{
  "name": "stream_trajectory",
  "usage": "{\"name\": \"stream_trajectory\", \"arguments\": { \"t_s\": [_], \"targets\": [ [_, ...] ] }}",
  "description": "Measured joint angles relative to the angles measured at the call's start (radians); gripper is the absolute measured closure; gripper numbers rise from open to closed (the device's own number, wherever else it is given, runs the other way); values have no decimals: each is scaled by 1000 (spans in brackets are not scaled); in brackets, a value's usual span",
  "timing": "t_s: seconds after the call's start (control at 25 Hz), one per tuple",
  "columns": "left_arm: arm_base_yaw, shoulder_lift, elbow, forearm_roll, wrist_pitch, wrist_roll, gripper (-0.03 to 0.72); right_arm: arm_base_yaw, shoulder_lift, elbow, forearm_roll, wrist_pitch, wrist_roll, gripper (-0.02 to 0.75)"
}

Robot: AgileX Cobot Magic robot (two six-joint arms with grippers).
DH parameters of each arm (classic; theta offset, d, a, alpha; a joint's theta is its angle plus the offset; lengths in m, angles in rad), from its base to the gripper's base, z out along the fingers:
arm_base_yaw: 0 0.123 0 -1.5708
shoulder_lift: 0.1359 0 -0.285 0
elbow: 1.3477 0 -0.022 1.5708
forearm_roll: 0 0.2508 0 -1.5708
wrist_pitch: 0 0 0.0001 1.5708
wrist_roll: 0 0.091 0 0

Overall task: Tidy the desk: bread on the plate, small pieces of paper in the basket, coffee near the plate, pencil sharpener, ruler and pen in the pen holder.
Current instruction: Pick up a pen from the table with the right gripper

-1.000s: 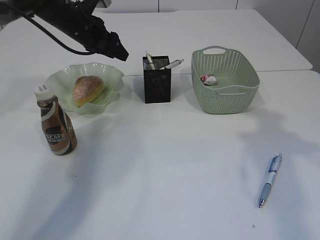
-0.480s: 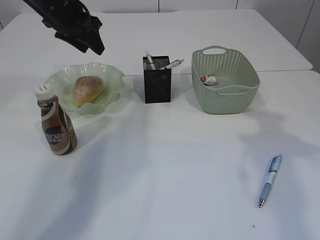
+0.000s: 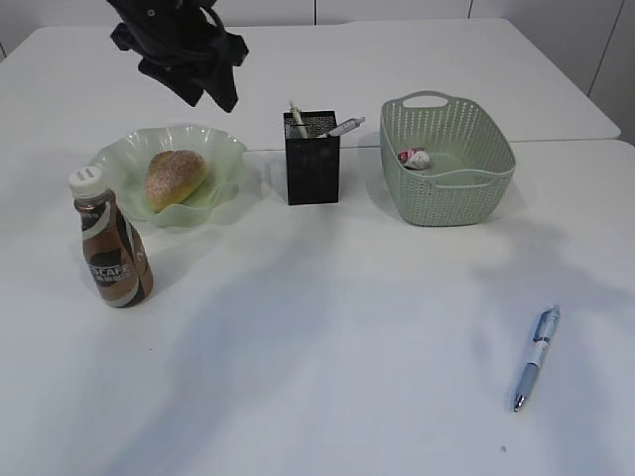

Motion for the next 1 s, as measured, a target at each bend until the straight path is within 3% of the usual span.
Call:
{"name": "stream_trajectory", "arguments": {
  "t_s": [0.2,0.4,0.72,1.0],
  "targets": [
    [-24,-13,0,-80,2,-12,369,0,0,0,8,-41,0,425],
    [-22,-57,0,-55,4,-43,463,0,0,0,45,-47,0,425],
    [-22,-185,33,-31,6,-63,468,0,7,0,51,-36,0,425],
    [-22,-330,187,-26,10,-63,462,0,116,0,59,18,0,425]
  ]
}}
